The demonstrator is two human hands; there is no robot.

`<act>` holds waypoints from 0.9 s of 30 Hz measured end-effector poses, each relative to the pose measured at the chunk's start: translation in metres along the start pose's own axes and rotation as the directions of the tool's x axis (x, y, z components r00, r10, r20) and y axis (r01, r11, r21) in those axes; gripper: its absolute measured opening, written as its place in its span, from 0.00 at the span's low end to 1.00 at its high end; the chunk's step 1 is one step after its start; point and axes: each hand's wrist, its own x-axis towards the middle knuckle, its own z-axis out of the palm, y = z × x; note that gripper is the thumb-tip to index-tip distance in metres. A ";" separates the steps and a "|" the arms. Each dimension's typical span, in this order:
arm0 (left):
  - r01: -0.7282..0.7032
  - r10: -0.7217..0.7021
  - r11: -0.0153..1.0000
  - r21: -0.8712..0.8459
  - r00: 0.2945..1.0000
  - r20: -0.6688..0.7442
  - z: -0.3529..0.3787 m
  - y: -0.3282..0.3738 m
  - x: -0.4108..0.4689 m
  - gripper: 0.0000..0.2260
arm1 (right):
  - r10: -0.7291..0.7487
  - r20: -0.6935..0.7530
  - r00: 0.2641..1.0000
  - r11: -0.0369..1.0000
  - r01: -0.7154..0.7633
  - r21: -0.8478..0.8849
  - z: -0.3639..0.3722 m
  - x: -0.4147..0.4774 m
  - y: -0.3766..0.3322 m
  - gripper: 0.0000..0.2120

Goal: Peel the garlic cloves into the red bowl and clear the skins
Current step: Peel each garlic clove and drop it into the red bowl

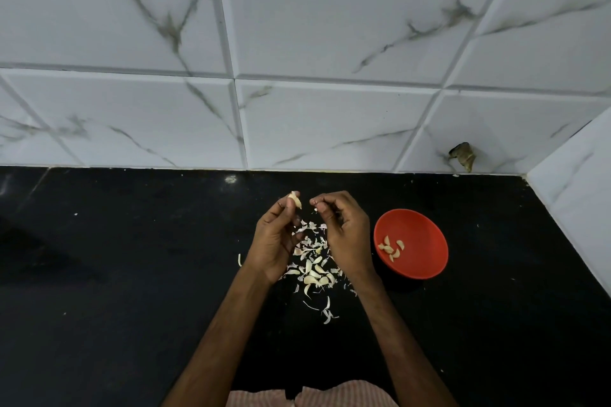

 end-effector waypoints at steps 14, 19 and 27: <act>0.052 -0.058 0.993 0.107 0.997 0.055 0.002 -0.001 -0.003 0.09 | -0.011 0.090 0.996 1.000 0.010 0.014 -0.001 0.005 -0.002 0.02; 0.084 -0.084 0.996 -0.012 0.996 0.007 -0.001 0.003 0.000 0.10 | 0.049 0.198 0.979 0.998 -0.041 -0.044 -0.007 0.002 0.004 0.03; 0.034 -0.032 0.991 0.126 0.999 -0.015 0.001 0.004 -0.002 0.08 | 0.044 0.232 0.972 0.980 0.003 -0.199 -0.005 0.006 -0.007 0.05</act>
